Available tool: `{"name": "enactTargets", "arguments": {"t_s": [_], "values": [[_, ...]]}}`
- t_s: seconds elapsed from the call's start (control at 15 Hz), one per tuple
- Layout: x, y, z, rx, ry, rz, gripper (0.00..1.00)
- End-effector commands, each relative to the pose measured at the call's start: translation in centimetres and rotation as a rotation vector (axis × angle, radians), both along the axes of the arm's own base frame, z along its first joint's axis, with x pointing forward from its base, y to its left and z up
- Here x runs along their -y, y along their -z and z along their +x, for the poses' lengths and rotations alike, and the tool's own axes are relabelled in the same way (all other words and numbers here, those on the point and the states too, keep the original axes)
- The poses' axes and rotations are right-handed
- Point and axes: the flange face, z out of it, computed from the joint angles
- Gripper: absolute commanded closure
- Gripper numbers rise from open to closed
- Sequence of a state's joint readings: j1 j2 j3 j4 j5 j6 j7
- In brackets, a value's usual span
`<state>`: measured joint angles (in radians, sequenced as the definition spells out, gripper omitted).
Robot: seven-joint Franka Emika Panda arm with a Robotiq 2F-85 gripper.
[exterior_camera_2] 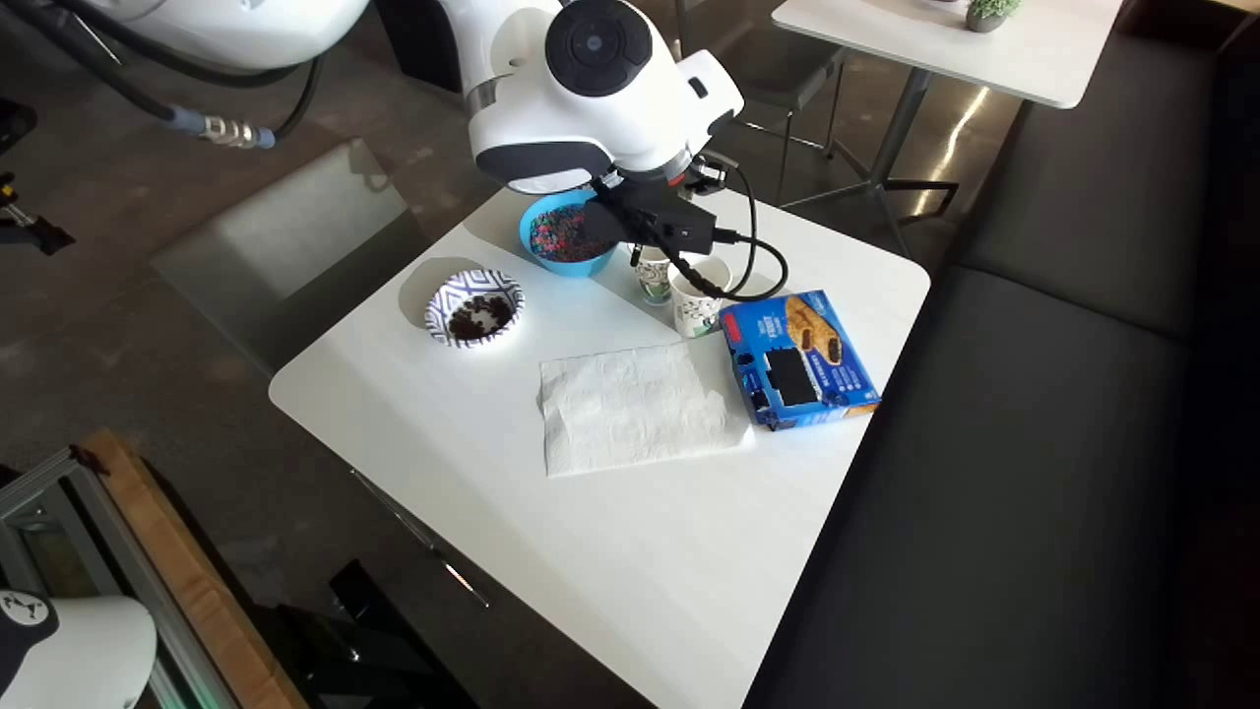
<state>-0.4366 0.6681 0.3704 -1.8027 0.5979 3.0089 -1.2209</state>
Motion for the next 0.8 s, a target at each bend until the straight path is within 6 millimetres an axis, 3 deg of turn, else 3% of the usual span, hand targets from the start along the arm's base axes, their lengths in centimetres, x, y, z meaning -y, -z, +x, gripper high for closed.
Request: {"name": "enactTargets", "arguments": {"t_s": [0.0,0.73], "values": [[-0.3,-0.4,-0.1,-0.066,-0.014,0.000,0.96],[-0.8,-2.4,0.3,-0.212,-0.097,-0.037,0.96]]}}
